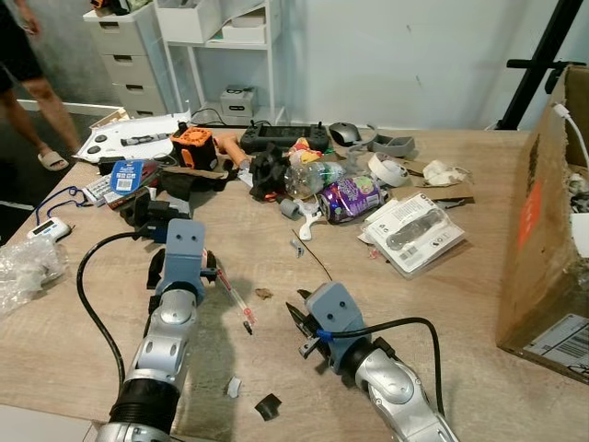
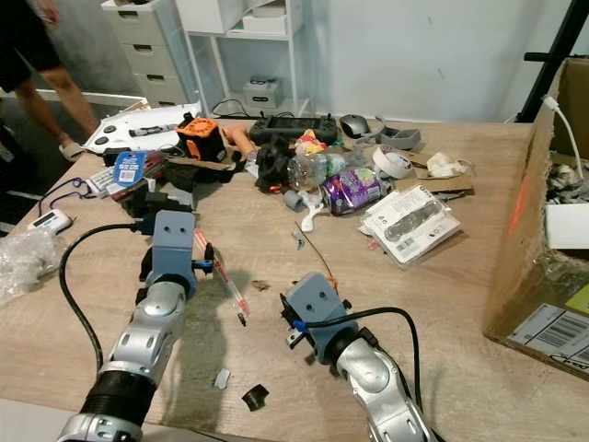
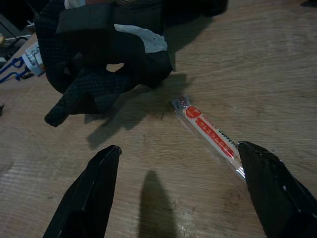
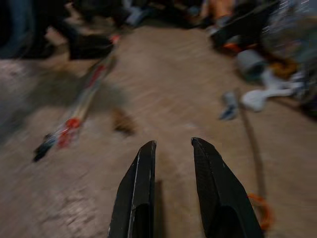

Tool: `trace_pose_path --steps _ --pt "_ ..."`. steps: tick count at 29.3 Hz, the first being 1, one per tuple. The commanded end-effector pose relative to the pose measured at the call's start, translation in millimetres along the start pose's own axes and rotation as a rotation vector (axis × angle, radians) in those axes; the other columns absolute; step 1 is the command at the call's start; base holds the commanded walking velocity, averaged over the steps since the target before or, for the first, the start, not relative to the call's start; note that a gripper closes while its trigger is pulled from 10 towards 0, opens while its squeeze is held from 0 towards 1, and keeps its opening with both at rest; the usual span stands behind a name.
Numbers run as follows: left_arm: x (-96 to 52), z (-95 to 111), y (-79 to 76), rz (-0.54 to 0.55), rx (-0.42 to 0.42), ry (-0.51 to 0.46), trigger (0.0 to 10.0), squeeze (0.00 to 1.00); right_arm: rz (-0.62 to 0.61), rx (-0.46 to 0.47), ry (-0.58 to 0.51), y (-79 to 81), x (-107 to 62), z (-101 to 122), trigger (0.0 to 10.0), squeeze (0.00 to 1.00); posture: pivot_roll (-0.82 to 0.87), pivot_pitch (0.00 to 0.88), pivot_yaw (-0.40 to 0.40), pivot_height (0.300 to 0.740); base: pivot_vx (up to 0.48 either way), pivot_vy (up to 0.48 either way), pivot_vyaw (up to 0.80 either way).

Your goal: Picking trash to rubbish bin

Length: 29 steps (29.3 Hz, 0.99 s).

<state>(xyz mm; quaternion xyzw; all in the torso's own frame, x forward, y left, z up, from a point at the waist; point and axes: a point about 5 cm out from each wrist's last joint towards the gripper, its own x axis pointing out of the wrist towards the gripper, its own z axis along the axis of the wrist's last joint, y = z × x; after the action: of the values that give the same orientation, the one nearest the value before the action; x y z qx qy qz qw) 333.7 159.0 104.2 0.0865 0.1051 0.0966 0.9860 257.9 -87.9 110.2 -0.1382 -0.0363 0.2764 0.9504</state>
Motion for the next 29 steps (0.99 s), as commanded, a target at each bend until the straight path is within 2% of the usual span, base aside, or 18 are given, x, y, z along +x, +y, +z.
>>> trace_pose_path --steps 1,4,6,7,8,11,12,14,18,19,21,22,24,29 --pt "-3.4 -29.7 -0.3 0.02 0.04 0.149 10.0 1.0 -0.023 0.015 -0.007 0.4 -2.3 0.3 10.0 0.0 -0.18 0.153 0.131 0.74 0.0 0.0 0.0" --pt "-5.4 -36.1 -1.8 0.009 0.028 0.205 10.0 1.0 -0.025 0.012 0.002 0.5 -2.4 -1.1 10.0 0.0 -0.18 0.151 0.134 0.74 0.0 0.0 0.0" --pt "-7.8 -39.8 -4.1 0.002 -0.033 0.247 10.0 1.0 -0.032 0.016 0.001 -0.2 -2.0 -1.2 10.0 0.0 -0.18 0.152 0.137 0.74 0.0 0.0 0.0" --pt "-9.0 -41.2 -5.6 0.003 -0.093 0.276 10.0 1.0 -0.037 0.019 0.0 -1.1 -1.6 -1.2 10.0 0.0 -0.17 0.151 0.138 0.74 0.0 0.0 0.0" --pt "-10.0 -41.6 -7.9 0.005 -0.188 0.312 10.0 0.45 -0.046 0.022 -0.001 -2.5 -0.8 -1.2 10.0 0.0 -0.17 0.15 0.139 0.74 0.0 0.0 0.0" --pt "-10.0 -41.2 -8.6 0.006 -0.224 0.321 10.0 0.45 -0.049 0.022 -0.002 -3.2 -0.4 -1.1 10.0 0.0 -0.17 0.15 0.139 0.74 0.0 0.0 0.0" --pt "-9.5 -37.6 -8.8 0.015 -0.273 0.315 10.0 0.19 -0.053 0.022 -0.004 -4.2 0.1 -0.8 10.0 0.0 -0.17 0.151 0.14 0.74 0.0 0.0 0.0" --pt "-6.0 -30.8 -8.8 0.02 -0.377 0.289 10.0 0.2 -0.061 0.022 -0.008 -5.3 1.2 0.0 10.0 0.0 -0.17 0.15 0.143 0.74 0.0 0.0 0.0" --pt "-3.0 -22.3 -10.2 0.002 -0.437 0.264 10.0 0.21 -0.067 0.02 -0.009 -5.4 1.1 0.2 10.0 0.0 -0.17 0.148 0.148 0.74 0.0 0.0 0.0" --pt "-2.7 -17.5 -12.0 -0.02 -0.452 0.247 10.0 0.68 -0.069 0.021 -0.008 -5.4 0.6 0.0 10.0 0.0 -0.17 0.149 0.149 0.74 0.0 0.0 0.0" --pt "-2.7 -14.3 -13.2 -0.035 -0.463 0.236 10.0 0.68 -0.07 0.021 -0.008 -5.5 0.2 -0.2 10.0 0.0 -0.17 0.149 0.149 0.74 0.0 0.0 0.0" --pt "-3.2 -10.2 -15.2 -0.053 -0.471 0.222 10.0 1.0 -0.072 0.022 -0.007 -5.5 -0.4 -0.5 10.0 0.0 -0.17 0.149 0.152 0.74 0.0 0.0 0.0" --pt "-3.7 -3.9 -18.2 -0.078 -0.431 0.188 10.0 1.0 -0.074 0.021 -0.006 -5.6 -1.0 -0.8 10.0 0.0 -0.17 0.149 0.155 0.74 0.0 0.0 0.0" --pt "-4.4 2.3 -22.2 -0.108 -0.396 0.154 10.0 1.0 -0.078 0.02 -0.005 -5.6 -0.8 -0.9 10.0 0.0 -0.17 0.15 0.156 0.74 0.0 0.0 0.0"
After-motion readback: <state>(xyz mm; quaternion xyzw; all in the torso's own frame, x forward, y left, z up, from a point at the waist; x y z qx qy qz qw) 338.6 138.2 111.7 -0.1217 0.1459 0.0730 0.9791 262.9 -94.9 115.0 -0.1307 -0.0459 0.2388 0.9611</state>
